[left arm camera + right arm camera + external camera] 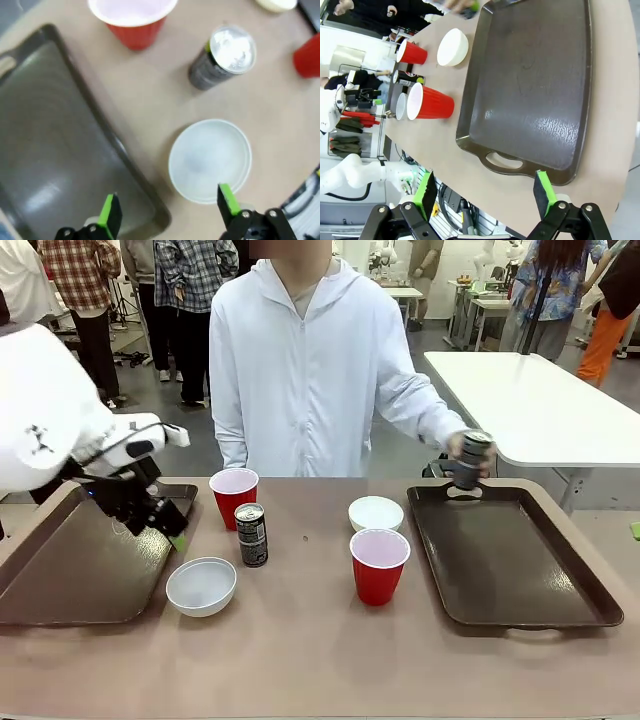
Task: Prepare tableware on both trays.
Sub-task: Pick up a Picnic Bowl from the table and place it on a Handle tray.
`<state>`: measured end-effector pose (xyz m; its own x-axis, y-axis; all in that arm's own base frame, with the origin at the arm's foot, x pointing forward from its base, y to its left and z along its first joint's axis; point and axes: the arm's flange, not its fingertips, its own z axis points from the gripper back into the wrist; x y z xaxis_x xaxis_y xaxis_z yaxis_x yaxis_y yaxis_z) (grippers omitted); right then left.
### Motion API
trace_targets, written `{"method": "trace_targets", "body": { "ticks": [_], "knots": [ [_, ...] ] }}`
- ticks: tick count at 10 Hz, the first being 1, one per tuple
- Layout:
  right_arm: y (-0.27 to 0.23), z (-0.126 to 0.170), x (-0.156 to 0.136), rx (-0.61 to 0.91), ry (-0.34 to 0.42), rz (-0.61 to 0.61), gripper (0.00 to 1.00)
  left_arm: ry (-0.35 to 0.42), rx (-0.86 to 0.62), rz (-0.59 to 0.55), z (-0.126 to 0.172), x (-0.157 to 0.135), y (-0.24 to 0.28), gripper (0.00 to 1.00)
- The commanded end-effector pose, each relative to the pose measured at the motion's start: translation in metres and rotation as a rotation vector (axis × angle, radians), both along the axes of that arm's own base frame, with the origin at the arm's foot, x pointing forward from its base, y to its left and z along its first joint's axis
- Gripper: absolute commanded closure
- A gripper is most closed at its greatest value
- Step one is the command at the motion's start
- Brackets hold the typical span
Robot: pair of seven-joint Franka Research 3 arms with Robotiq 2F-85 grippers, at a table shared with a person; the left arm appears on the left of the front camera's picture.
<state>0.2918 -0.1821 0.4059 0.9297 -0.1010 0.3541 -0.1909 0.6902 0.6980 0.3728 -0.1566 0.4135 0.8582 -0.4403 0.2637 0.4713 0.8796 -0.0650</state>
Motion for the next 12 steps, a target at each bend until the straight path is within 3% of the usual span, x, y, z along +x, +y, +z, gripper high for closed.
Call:
{"method": "trace_targets", "body": {
  "ticks": [1, 3, 5, 7, 12],
  "knots": [
    [-0.001, -0.002, 0.001, 0.021, -0.021, 0.002, 0.0, 0.025, 0.069, -0.036, -0.012, -0.01, -0.017, 0.0],
    [-0.001, -0.002, 0.001, 0.021, -0.021, 0.002, 0.0, 0.005, 0.092, -0.051, -0.032, -0.015, -0.03, 0.0],
    [-0.001, -0.002, 0.001, 0.021, -0.021, 0.002, 0.0, 0.059, 0.109, -0.076, -0.048, -0.019, -0.037, 0.0],
    [-0.001, -0.002, 0.001, 0.021, -0.021, 0.002, 0.0, 0.05, 0.132, -0.078, -0.056, -0.018, -0.04, 0.0],
    [-0.001, -0.002, 0.001, 0.021, -0.021, 0.002, 0.0, 0.126, 0.083, -0.102, -0.074, -0.002, -0.035, 0.0]
  ]
}}
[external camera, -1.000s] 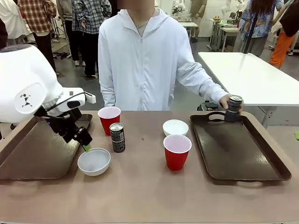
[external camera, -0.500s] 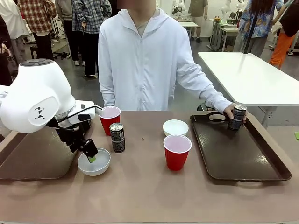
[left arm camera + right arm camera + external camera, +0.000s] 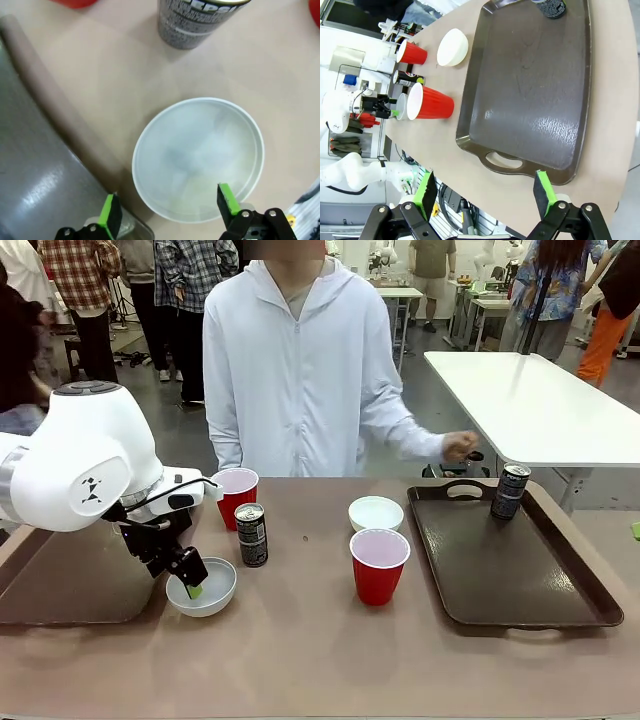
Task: Prepare tableware on both trays.
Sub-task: Pick up a Picnic Bowl from the table and place it on a Handle tray.
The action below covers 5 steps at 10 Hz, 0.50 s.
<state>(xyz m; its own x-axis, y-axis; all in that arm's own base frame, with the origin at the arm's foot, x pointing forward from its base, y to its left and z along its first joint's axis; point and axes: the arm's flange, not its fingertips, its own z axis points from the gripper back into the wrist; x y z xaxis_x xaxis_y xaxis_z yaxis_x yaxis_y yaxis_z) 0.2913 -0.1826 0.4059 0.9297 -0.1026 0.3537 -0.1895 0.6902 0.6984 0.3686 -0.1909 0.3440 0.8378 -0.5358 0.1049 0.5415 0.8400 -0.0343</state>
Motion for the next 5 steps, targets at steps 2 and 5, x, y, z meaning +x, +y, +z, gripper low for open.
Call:
{"method": "trace_targets", "body": {
  "ticks": [2, 5],
  "knots": [
    [-0.0008, -0.0019, 0.0019, 0.02, -0.022, 0.003, 0.0, 0.015, -0.038, -0.018, -0.0066, 0.0046, -0.0006, 0.55],
    [-0.0008, -0.0019, 0.0019, 0.02, -0.022, 0.003, 0.0, -0.002, -0.012, -0.002, -0.0081, 0.0062, -0.0025, 0.71]
  ]
}}
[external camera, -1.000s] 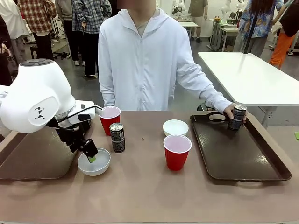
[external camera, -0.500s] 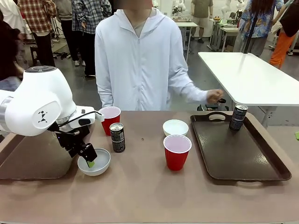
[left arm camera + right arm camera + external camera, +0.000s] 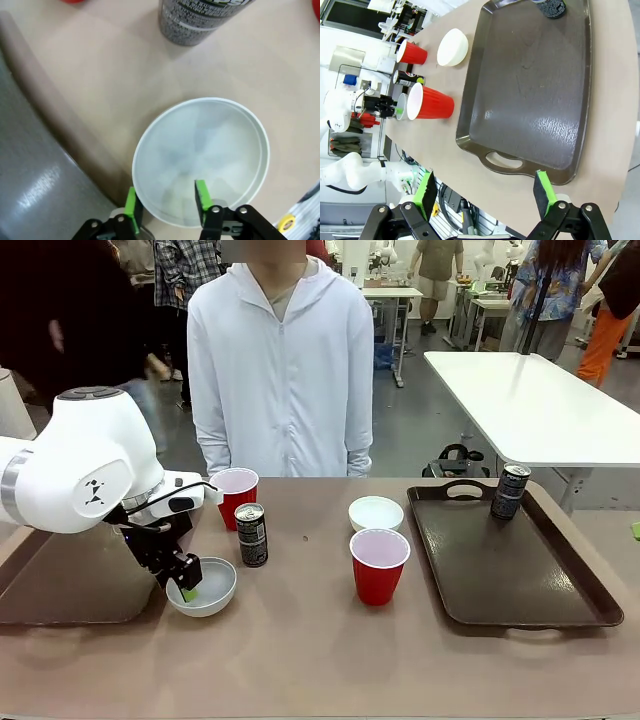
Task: Prepare tableware on both trays.
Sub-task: Pick up a Picnic Bowl from the table and place it on a Handle tray.
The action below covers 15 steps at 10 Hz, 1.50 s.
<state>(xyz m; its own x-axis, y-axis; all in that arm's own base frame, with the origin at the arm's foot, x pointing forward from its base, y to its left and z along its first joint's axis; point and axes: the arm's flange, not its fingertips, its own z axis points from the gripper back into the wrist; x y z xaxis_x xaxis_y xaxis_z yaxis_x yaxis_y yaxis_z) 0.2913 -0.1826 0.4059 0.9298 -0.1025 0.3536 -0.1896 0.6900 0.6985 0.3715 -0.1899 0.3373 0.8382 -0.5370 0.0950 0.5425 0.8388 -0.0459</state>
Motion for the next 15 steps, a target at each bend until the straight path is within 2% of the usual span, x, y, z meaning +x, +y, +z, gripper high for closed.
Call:
{"method": "trace_targets", "body": {
  "ticks": [1, 6, 8, 10, 11, 13, 15],
  "knots": [
    [-0.001, -0.002, 0.002, 0.02, -0.022, 0.003, 0.0, -0.02, -0.005, 0.003, -0.002, 0.003, -0.004, 1.0],
    [-0.001, -0.002, 0.002, 0.02, -0.022, 0.003, 0.0, -0.029, 0.011, 0.025, 0.004, 0.001, 0.001, 1.0],
    [-0.001, -0.002, 0.002, 0.02, -0.022, 0.003, 0.0, 0.034, -0.021, 0.03, 0.016, -0.007, 0.011, 1.0],
    [-0.001, -0.002, 0.002, 0.02, -0.022, 0.003, 0.0, 0.084, -0.061, 0.089, 0.061, -0.028, 0.033, 1.0],
    [-0.001, -0.002, 0.002, 0.02, -0.022, 0.003, 0.0, 0.071, -0.103, 0.119, 0.088, -0.036, 0.046, 1.0],
    [-0.001, -0.002, 0.002, 0.02, -0.022, 0.003, 0.0, 0.001, -0.131, 0.196, 0.128, -0.032, 0.079, 1.0],
    [-0.001, -0.002, 0.002, 0.02, -0.022, 0.003, 0.0, -0.055, -0.153, 0.284, 0.14, -0.011, 0.126, 1.0]
  ]
}}
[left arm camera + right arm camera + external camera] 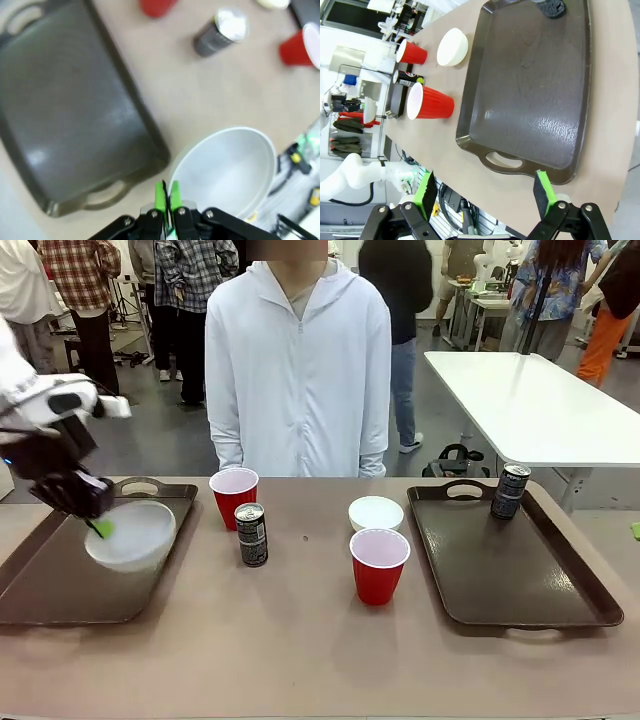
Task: Prepare tableware on both trays.
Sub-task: Pick up a Picnic Bowl from the table and place it on a Handle tray.
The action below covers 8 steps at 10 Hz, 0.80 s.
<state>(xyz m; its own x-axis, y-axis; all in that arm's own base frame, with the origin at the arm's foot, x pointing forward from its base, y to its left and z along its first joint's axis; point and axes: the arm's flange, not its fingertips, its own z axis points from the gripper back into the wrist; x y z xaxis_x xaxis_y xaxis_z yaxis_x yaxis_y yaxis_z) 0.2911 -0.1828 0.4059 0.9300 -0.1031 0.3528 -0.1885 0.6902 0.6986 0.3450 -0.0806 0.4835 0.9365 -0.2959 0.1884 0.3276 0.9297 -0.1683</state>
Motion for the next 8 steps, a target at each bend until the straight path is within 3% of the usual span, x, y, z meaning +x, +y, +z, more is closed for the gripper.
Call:
{"method": "trace_targets", "body": {
  "ticks": [1, 4, 6, 8],
  "knots": [
    [-0.001, -0.002, 0.002, 0.02, -0.023, 0.004, 0.0, -0.035, -0.023, 0.078, -0.008, 0.025, 0.044, 1.0],
    [-0.001, -0.002, 0.002, 0.02, -0.023, 0.004, 0.0, -0.062, -0.056, 0.235, -0.022, 0.064, 0.131, 1.0],
    [-0.001, -0.002, 0.002, 0.02, -0.023, 0.004, 0.0, -0.039, -0.068, 0.285, -0.029, 0.072, 0.159, 1.0],
    [-0.001, -0.002, 0.002, 0.02, -0.023, 0.004, 0.0, -0.045, -0.054, 0.292, -0.033, 0.062, 0.162, 1.0]
  ]
}}
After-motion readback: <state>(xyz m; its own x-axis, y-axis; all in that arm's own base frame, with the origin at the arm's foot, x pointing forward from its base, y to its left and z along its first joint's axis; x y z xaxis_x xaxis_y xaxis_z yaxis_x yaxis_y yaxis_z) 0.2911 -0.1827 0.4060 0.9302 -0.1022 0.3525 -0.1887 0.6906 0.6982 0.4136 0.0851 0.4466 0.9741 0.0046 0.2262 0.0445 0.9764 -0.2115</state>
